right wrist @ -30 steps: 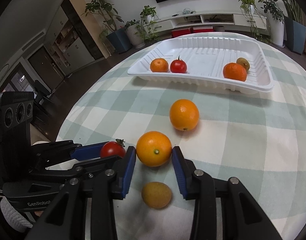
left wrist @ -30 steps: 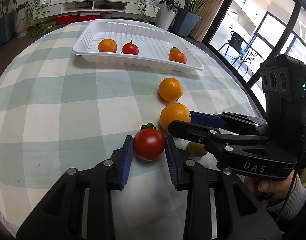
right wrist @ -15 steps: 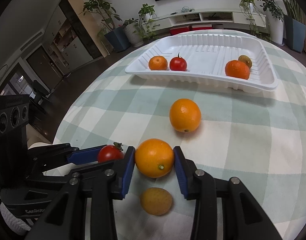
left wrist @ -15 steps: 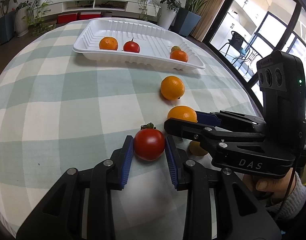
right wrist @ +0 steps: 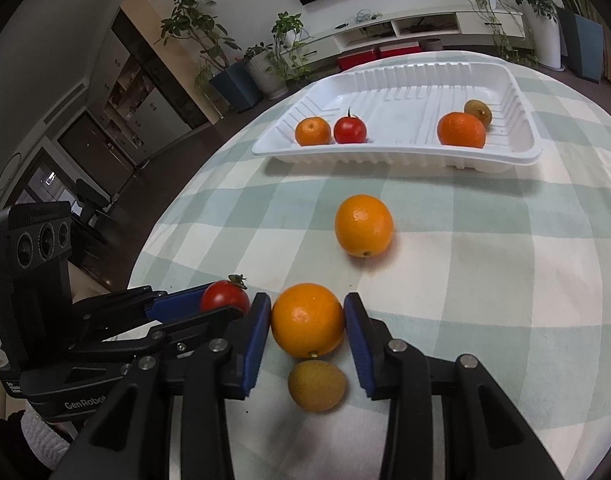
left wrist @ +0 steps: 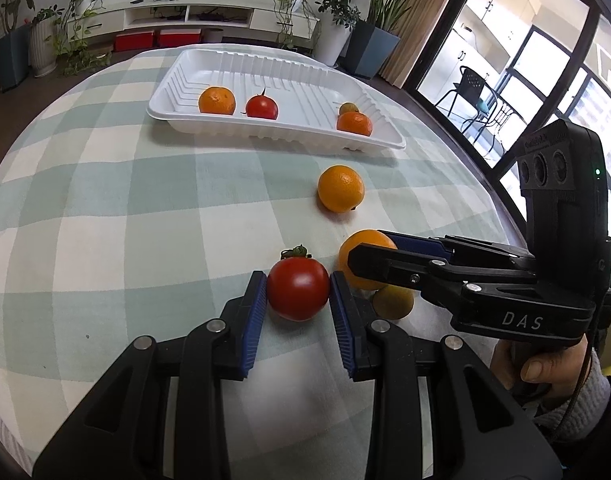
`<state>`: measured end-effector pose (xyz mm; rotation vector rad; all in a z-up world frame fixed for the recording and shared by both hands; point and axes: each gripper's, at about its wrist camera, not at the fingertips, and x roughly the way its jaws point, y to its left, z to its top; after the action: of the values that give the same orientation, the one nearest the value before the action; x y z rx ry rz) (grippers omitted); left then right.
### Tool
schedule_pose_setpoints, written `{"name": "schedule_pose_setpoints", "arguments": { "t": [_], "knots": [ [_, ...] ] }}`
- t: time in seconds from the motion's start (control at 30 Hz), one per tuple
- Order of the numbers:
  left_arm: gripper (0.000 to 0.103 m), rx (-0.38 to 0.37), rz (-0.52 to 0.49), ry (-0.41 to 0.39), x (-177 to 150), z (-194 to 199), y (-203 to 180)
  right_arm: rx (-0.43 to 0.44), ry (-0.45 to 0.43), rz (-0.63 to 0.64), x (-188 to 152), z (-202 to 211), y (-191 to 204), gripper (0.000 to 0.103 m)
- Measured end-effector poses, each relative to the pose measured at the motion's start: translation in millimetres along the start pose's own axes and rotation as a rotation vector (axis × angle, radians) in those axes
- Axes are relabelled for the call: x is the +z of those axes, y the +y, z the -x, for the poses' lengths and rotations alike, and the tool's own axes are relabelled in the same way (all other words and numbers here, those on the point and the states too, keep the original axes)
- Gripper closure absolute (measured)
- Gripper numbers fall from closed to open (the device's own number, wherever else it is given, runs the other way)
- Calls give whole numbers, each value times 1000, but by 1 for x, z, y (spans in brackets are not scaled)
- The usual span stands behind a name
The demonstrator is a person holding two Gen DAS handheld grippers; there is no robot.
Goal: Organize fruits
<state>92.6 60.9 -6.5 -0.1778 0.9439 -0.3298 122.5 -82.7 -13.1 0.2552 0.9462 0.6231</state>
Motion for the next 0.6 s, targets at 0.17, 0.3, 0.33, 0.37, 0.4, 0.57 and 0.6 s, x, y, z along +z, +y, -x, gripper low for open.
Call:
{"name": "schedule_pose_setpoints", "arguments": {
  "t": [0.17,0.3,0.33,0.37,0.4,0.57,0.6],
  "knots": [
    [73,4,-4,-1,3,0,0,-2,2,1,1,2,0,62],
    [73,5,-3,0,2,0,-1,-21,10,16,0,1,1,62],
    [73,5,-1,1,2,-1,0,-24,14,26,0,1,2,62],
    [73,5,1,3,2,-2,0,-32,14,38,0,2,4,62],
    [73,6,3,6,1,-3,1,-39,12,46,-1,1,5,62],
    [73,5,5,7,0,-3,1,-52,26,49,-5,-3,5,61],
    [73,5,5,5,0,-3,2,-53,22,47,-5,-3,4,61]
  ]
}}
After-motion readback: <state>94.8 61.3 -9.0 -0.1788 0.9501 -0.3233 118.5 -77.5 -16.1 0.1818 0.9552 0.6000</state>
